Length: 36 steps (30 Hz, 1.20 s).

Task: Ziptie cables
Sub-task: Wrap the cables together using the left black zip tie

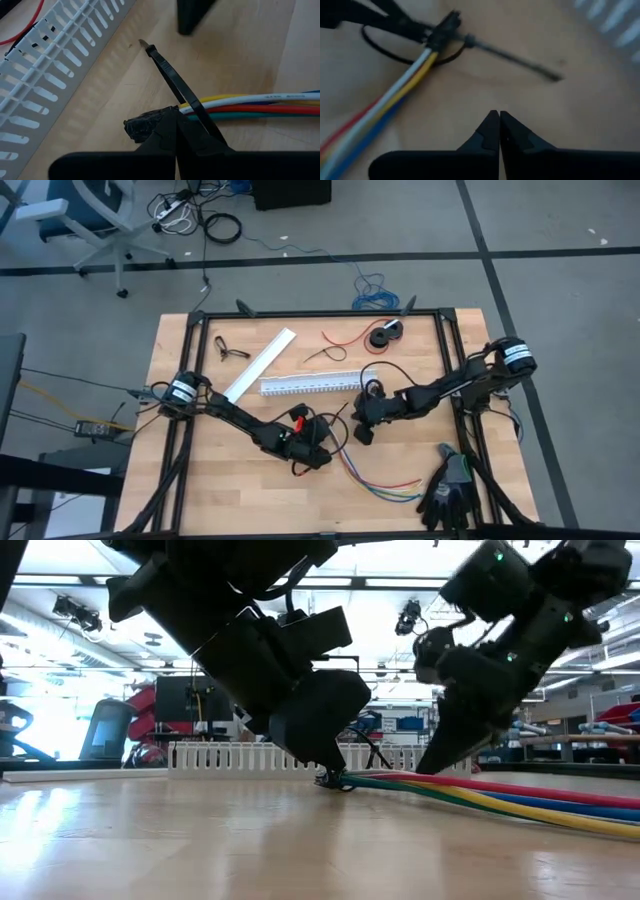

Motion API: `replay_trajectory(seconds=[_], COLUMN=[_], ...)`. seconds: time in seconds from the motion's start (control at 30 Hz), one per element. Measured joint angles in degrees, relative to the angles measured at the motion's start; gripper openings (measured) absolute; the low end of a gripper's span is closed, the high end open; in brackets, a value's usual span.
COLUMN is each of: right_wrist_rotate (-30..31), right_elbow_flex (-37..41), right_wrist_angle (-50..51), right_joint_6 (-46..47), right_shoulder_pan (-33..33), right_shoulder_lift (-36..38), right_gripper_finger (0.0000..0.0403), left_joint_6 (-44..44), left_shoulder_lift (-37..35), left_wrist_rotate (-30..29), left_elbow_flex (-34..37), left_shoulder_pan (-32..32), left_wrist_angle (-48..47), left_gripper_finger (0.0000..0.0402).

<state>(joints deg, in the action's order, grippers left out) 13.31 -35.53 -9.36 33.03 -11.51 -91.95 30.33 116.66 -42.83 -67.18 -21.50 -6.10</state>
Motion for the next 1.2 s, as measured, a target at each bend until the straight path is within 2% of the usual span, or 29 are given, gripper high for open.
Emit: replay_trajectory(seconds=[0.13, 0.37, 0.5, 0.73, 0.83, 0.97, 1.2], right_wrist_rotate=[6.68, 7.34, 7.12, 7.49, 9.96, 15.36, 15.59], right_elbow_flex=[-1.37, -1.68, -1.72, -1.77, -1.77, -1.75, -1.77], right_wrist_angle=[2.86, 2.21, 0.06, -6.48, -6.21, -8.53, -9.45], right_joint_6=[-11.1, -25.96, -29.44, -37.22, -38.28, -38.58, -42.66], right_shoulder_pan=[-2.43, -4.59, -4.61, -3.69, -2.82, -2.57, -1.48], right_shoulder_lift=[2.13, 0.95, 1.04, -2.08, -4.47, -6.39, -6.48], right_gripper_finger=[0.0001, 0.0004, 0.0024, 0.0086, 0.0105, 0.011, 0.0102], left_joint_6=[0.0, 0.0, 0.0, 0.0, 0.0, 0.02, 0.0], left_shoulder_lift=[-0.02, -0.02, -0.02, -0.02, -0.02, -0.02, -0.02], left_wrist_rotate=[0.0, 0.0, 0.0, 0.57, 1.76, 2.35, 2.62], left_elbow_flex=[0.0, 0.0, 0.0, -0.04, -0.04, -0.04, -0.04], left_shoulder_pan=[0.09, 0.43, 0.58, 1.04, 1.23, 1.25, 1.25], left_wrist_angle=[0.35, 0.34, 0.66, 0.79, 1.21, 1.66, 1.61], left_gripper_finger=[0.0, 0.0, 0.0, 0.0, 0.0, 0.0, 0.0])
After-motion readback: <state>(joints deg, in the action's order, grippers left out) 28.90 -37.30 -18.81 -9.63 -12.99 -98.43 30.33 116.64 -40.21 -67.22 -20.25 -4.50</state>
